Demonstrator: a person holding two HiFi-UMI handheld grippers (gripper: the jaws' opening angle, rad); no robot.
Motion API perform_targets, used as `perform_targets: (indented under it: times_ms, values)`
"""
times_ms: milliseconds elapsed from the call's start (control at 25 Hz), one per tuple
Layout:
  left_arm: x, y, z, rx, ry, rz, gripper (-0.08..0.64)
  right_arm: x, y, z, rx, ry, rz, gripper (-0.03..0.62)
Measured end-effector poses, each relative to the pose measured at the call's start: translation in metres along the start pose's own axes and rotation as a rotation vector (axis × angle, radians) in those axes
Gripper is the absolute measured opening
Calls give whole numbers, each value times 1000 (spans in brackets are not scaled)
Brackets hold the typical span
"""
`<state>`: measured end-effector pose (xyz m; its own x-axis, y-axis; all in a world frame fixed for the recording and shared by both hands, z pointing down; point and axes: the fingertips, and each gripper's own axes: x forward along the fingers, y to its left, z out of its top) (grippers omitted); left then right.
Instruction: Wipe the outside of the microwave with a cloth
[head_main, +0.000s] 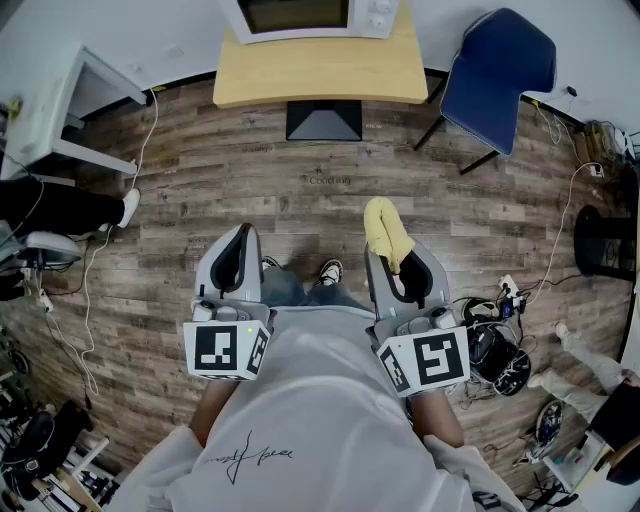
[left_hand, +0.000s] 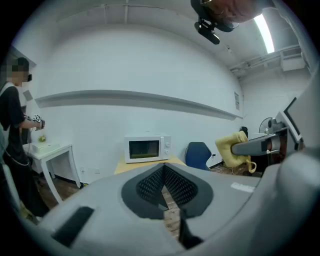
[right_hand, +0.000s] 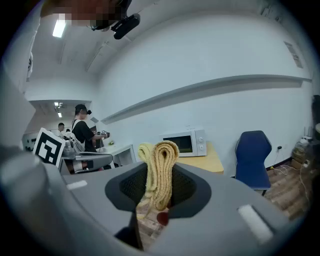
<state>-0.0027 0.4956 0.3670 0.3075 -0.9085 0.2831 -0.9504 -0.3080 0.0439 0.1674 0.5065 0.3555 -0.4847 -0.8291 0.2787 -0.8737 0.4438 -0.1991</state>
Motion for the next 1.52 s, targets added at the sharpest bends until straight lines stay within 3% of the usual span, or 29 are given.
perform_targets:
  times_ms: [280,520,680,920,1160,1520]
  values:
    - [3,-20,-6,-22,24,-65,-3,-15,-10,-9,19,12,-45,114]
    - [0,-28,-6,-19,31,-71,-3,-22,-20,-16,78,23,-52,115]
    - [6,-20,-7,-30,34,-67,-3,-9,-23,-20,63,39,-65,115]
    - [39,11,-2,-79,25,-60,-3,29,-24,-7,-26,61,-98,108]
    - [103,37,10,-88,48,-99,-3,85,-47,12,-22,114,-167,109]
    - [173,109,35,-80,91,-140,-3,189,-46,40,-19,180,-187,107]
